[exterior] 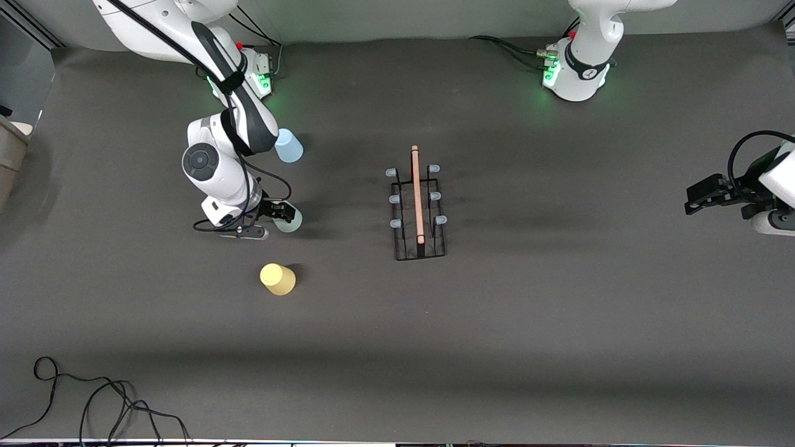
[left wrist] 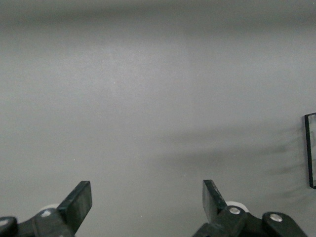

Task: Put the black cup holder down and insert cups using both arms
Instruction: 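Grasp the pale green cup with the right gripper, then carry the green cup with the right gripper over the holder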

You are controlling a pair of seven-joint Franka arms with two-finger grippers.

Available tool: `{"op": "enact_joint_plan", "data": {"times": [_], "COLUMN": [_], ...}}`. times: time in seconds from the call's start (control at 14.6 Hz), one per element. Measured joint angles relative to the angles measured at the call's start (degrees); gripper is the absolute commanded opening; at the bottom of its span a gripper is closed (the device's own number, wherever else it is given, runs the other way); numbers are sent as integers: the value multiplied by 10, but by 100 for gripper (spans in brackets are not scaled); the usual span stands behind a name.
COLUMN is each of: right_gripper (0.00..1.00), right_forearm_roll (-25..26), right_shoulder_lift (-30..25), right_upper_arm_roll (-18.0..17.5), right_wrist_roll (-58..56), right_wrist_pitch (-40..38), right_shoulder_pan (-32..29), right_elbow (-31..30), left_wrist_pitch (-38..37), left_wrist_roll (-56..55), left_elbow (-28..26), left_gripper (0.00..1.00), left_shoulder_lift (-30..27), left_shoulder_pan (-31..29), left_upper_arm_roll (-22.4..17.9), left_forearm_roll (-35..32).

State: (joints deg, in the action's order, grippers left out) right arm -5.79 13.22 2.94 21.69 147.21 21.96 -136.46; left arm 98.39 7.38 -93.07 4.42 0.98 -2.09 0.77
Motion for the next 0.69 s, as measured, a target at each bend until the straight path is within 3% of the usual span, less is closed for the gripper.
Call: {"op": "enact_joint_plan", "data": {"times": [0.41, 0.48, 0.55, 0.62, 0.69], "right_gripper": [100, 95, 63, 23, 2], "right_forearm_roll": [-33, -33, -33, -33, -33], "right_shoulder_lift": [13, 14, 15, 16, 18], "right_upper_arm_roll": [-1, -1, -1, 0, 0], "right_wrist_roll": [1, 1, 1, 1, 1], "right_wrist_pitch": [0, 0, 0, 0, 0], "right_shoulder_pan": [25, 25, 25, 25, 25], "right_elbow": [0, 0, 0, 0, 0], "left_wrist_pitch": [-1, -1, -1, -1, -1], "left_wrist_roll": [-4, -4, -4, -4, -4], "left_elbow": [-2, -2, -2, -2, -2], "left_gripper": [100, 100, 100, 100, 100], "left_shoulder_lift": [0, 0, 0, 0, 0], "left_shoulder_pan": [7, 7, 7, 7, 7], "left_upper_arm_roll": [2, 2, 2, 2, 2], "left_forearm_roll": [-1, -1, -1, -1, -1]}}
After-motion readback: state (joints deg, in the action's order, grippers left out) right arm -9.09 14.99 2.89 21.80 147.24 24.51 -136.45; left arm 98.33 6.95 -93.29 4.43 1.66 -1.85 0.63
